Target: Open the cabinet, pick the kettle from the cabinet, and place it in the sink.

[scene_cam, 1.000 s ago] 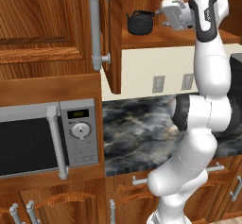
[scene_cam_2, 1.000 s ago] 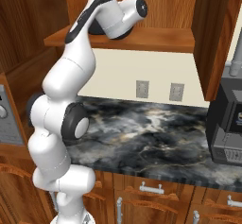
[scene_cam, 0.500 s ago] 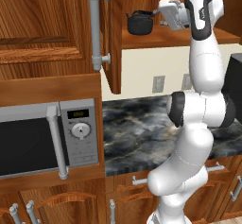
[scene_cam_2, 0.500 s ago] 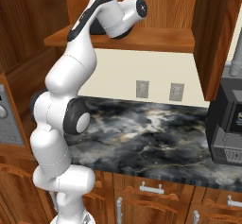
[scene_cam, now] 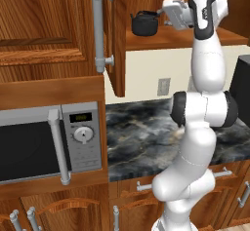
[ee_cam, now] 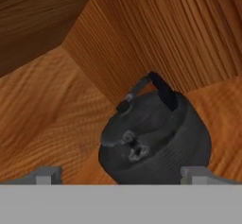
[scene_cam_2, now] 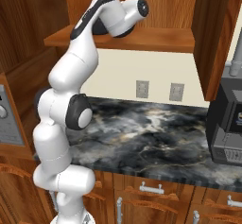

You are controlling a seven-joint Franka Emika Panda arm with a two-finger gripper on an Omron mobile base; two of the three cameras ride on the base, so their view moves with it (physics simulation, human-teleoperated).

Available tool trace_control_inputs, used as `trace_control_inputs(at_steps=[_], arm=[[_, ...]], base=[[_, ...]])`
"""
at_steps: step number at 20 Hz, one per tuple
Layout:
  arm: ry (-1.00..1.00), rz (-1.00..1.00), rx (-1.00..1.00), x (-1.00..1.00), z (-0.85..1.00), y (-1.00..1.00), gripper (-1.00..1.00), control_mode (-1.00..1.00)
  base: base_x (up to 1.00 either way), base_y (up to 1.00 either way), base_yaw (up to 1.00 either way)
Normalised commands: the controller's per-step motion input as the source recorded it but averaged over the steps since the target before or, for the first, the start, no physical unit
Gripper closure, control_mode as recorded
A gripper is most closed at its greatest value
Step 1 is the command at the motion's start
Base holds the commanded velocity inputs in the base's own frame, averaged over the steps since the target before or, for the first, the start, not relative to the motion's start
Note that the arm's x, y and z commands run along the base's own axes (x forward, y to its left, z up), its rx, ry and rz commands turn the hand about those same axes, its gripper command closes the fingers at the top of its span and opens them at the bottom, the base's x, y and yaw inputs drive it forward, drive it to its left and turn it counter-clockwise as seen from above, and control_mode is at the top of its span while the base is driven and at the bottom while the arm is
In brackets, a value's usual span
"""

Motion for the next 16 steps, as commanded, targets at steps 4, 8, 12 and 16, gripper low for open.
trace_control_inputs(at_steps=[4, 8, 12, 16], arm=[[0.00, 0.00, 0.00, 0.19, 0.02, -0.06, -1.00, -1.00], [0.00, 0.00, 0.00, 0.18, 0.00, -0.02, -1.00, -1.00], [0.00, 0.00, 0.00, 0.21, 0.00, 0.00, -1.00, -1.00], [0.00, 0.00, 0.00, 0.19, 0.00, -0.01, -1.00, -1.00]], base=[[0.00, 0.00, 0.00], [0.00, 0.00, 0.00], [0.00, 0.00, 0.00], [0.00, 0.00, 0.00]])
